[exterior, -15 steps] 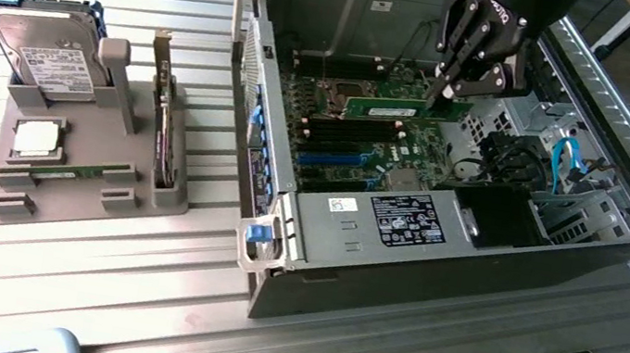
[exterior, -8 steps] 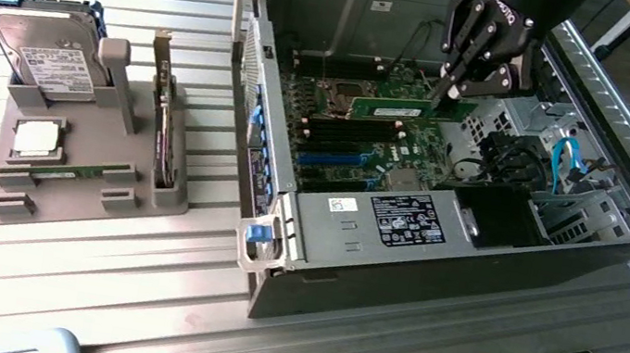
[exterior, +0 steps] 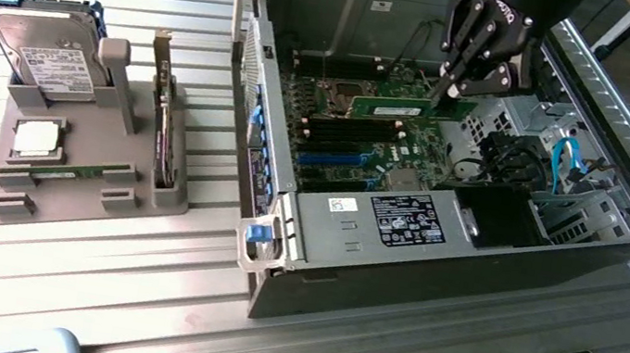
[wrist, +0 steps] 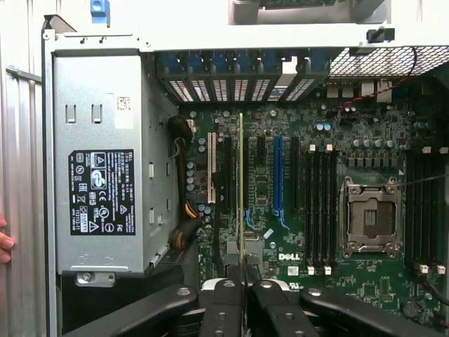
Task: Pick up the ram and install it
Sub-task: 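Pick up the ram and move it above insertion slot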
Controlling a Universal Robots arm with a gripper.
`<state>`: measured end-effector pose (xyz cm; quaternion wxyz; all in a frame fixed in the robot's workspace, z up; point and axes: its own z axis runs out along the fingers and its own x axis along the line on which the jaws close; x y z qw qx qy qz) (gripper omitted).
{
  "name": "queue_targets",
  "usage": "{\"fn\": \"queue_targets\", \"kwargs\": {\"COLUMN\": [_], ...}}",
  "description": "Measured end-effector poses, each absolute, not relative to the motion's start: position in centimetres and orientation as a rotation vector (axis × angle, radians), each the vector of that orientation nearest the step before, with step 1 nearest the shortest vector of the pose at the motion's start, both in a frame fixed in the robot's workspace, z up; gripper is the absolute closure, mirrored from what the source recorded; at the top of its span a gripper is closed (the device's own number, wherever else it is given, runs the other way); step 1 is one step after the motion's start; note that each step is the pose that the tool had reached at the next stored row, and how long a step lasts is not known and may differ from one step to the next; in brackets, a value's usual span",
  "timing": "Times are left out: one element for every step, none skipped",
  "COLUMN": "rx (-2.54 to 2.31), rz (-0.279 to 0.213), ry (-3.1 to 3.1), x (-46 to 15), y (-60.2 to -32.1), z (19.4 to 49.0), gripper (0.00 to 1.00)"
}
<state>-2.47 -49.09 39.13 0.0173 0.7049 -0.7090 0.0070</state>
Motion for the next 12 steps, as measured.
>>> {"fn": "queue_targets", "kwargs": {"rx": [2.191, 2.191, 2.19, 2.19, 2.191, 2.191, 2.19, 2.19, 2.191, 2.191, 2.191, 2.191], "rz": [0.022, 0.022, 0.022, 0.022, 0.022, 0.022, 0.022, 0.022, 0.022, 0.022, 0.022, 0.022], "ry": [-2.203, -2.203, -2.203, -2.203, -2.203, -2.203, -2.203, -2.203, -2.203, -2.203, -2.203, -2.203], "x": [-2.5, -2.5, -2.5, -2.5, -2.5, -2.5, -2.5, -2.5, -2.5, -2.5, -2.5, -2.5], "y": [-49.0, -48.9, -48.8, -48.6, -48.4, -48.2, -48.2, -48.1, -47.9, -47.9, -47.8, -47.7], "z": [39.1, 39.1, 39.1, 39.1, 39.1, 39.1, 39.1, 39.1, 39.1, 39.1, 39.1, 39.1], "gripper": [0.88, 0.88, 0.88, 0.88, 0.88, 0.88, 0.88, 0.88, 0.88, 0.88, 0.88, 0.88]}}
